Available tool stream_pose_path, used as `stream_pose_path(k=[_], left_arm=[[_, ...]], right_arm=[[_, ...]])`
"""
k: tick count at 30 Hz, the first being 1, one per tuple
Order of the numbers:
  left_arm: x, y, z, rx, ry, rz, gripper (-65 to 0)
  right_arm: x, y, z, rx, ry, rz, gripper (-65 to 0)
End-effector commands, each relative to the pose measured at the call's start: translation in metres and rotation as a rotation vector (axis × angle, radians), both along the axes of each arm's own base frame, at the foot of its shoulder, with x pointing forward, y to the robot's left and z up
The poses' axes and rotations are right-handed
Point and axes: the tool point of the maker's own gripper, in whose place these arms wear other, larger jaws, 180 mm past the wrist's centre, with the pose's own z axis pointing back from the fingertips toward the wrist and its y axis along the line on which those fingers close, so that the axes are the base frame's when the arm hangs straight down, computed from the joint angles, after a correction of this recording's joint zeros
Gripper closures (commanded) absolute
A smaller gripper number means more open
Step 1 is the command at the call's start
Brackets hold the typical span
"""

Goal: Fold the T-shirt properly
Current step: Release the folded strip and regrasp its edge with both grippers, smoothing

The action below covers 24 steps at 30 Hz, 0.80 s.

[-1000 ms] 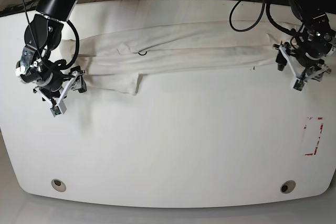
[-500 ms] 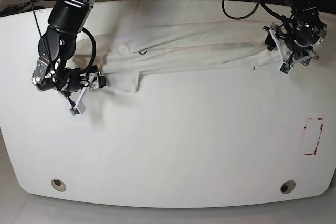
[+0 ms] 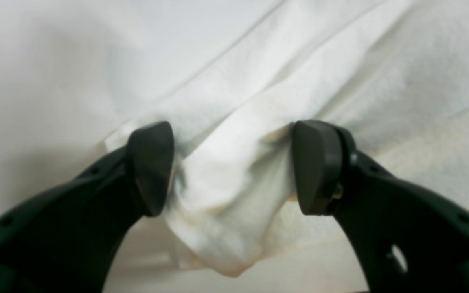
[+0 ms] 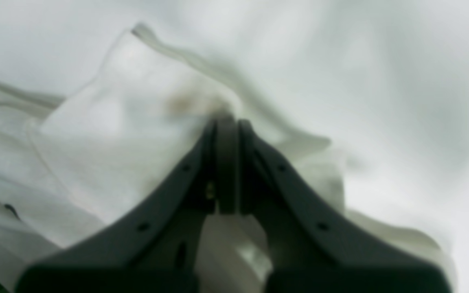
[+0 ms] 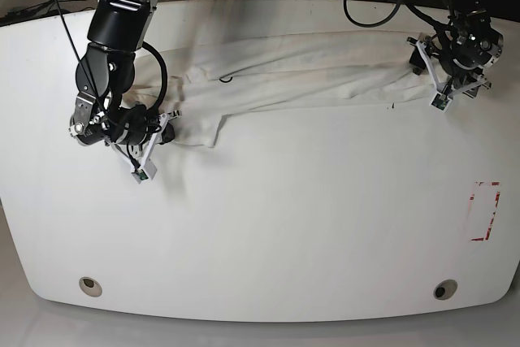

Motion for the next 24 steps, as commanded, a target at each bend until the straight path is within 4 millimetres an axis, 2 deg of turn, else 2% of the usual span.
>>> stream_pose_path(k=[1,7,12,17,19,21,24], left_arm=[[0.007,0.003,0.008,0.008,-0.034,-0.007,-41.9],[0.007,0.003,0.008,0.008,-0.032,-0.006,-41.9],[0.007,0.003,0.008,0.008,-0.032,-0.006,-41.9],[0.006,0.005,0.007,0.01,-0.03,-0.006,-41.9],[0.004,0.006,0.002,0.005,-0.012,0.0,-41.9],[0.001,0.007,-0.002,0.0,0.0,0.004,-41.9],[0.001,0.006,-0.004,-0.003,0.006,0.005,-41.9]], right_arm=[[0.021,-0.004,0.033,0.004,-0.12,-0.002,0.0],[0.001,-0.011,0.065,-0.043,-0.194,0.042,0.0],[-0.03,-0.018,0.078,-0.055,-0.216,0.034,0.0],[-0.056,-0.029,0.062,-0.073,-0.16,0.019,0.0],[-0.064,-0.032,0.049,-0.057,-0.121,0.009,0.0],[-0.067,-0.033,0.038,-0.031,-0.102,-0.007,0.0],[-0.071,-0.048,0.025,-0.029,-0.064,-0.026,0.0]])
